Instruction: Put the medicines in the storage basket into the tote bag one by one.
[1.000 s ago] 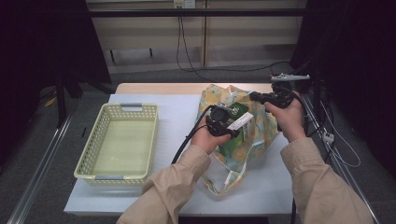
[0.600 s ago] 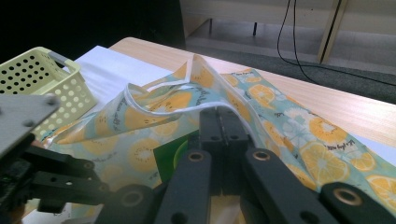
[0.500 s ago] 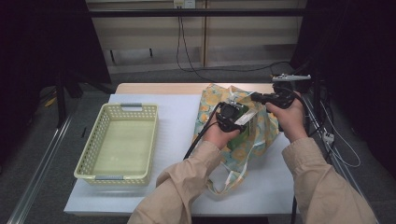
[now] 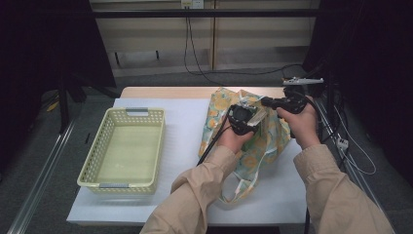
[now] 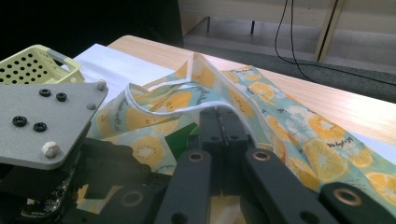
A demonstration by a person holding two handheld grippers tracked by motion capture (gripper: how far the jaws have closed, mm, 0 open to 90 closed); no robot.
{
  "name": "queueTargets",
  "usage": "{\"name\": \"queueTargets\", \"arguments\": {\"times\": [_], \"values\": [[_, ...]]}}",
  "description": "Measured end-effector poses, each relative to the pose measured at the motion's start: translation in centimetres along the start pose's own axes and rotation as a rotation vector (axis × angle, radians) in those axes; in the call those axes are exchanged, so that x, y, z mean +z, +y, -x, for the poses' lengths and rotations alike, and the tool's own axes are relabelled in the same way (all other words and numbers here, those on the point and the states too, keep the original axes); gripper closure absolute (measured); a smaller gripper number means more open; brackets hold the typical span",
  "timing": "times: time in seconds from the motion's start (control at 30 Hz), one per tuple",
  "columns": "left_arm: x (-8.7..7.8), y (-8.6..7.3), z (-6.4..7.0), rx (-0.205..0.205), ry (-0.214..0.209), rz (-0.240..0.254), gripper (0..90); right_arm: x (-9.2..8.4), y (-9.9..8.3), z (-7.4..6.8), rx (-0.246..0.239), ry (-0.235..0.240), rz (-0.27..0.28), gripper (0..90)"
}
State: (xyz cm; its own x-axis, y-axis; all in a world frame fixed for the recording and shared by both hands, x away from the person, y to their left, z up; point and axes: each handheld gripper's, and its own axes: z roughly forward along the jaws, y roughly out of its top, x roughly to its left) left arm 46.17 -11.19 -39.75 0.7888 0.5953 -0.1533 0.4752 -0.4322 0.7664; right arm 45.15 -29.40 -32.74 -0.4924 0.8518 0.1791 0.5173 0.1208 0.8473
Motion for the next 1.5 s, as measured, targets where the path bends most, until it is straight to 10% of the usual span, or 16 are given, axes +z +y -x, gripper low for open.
{"name": "queueTargets", "arguments": {"times": [0.13,0.3,1.17,1.5], "values": [[-0.4,-0.1,0.0,-0.003,0.009,0.025,37.1,0.1,-0.1,-0.2,-0.004,0.001,-0.004,90.0],[-1.9,-0.3,-0.1,0.017,-0.009,0.004,27.3,0.1,-0.1,-0.4,-0.009,0.005,-0.004,90.0],[-11.0,-4.2,-1.2,0.108,-0.046,-0.03,19.0,1.1,-1.2,-2.2,-0.023,0.042,-0.019,90.0],[-10.3,-7.6,-0.9,0.068,-0.032,-0.092,19.7,0.6,-1.3,-1.7,-0.011,0.048,-0.003,90.0]]}}
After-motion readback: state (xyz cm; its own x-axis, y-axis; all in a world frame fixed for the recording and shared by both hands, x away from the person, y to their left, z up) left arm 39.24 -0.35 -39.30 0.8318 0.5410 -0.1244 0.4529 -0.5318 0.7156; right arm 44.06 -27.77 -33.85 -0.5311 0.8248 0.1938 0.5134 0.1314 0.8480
